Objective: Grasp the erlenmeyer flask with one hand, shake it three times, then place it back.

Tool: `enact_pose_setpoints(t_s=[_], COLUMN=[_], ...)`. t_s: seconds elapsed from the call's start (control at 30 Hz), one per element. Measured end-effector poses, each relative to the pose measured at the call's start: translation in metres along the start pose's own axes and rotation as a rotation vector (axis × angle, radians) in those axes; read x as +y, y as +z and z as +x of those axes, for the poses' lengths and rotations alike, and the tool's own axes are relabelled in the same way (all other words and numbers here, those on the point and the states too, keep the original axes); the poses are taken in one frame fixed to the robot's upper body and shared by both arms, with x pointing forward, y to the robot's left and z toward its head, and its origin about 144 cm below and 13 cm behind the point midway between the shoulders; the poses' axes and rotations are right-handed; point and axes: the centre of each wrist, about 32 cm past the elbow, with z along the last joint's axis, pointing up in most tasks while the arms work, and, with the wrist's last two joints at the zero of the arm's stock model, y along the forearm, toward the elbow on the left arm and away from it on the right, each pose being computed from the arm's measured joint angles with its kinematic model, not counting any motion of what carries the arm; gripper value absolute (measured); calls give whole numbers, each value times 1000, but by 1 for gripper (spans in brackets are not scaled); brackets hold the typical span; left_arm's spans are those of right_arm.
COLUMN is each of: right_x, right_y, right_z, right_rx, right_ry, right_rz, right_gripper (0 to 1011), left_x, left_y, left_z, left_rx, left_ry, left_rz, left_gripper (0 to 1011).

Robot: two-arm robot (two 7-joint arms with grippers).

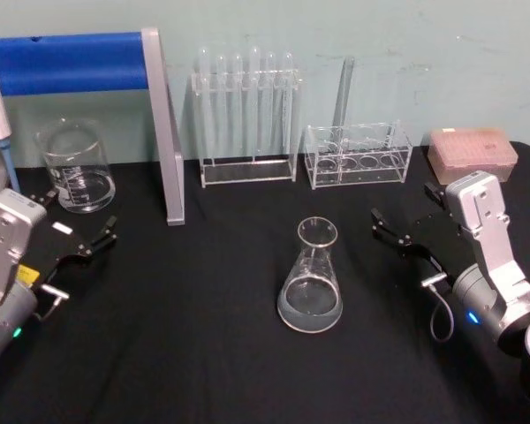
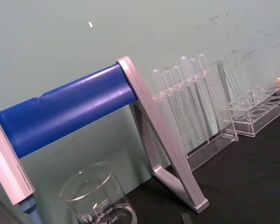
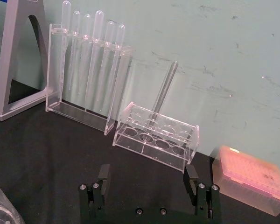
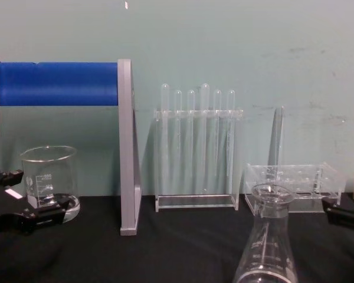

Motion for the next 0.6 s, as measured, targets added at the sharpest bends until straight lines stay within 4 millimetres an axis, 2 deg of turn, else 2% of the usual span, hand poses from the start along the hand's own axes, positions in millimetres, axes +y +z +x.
enact_pose_setpoints(t_s=[0.6], right_x=[0], right_y=[0], right_z=[0], right_rx=[1], right_ry=[0], right_rz=[0], right_gripper=[1000], left_x=[0], left_y=[0], left_z=[0], left_rx=[0], left_ry=[0], left_rz=[0], left_gripper=[1001])
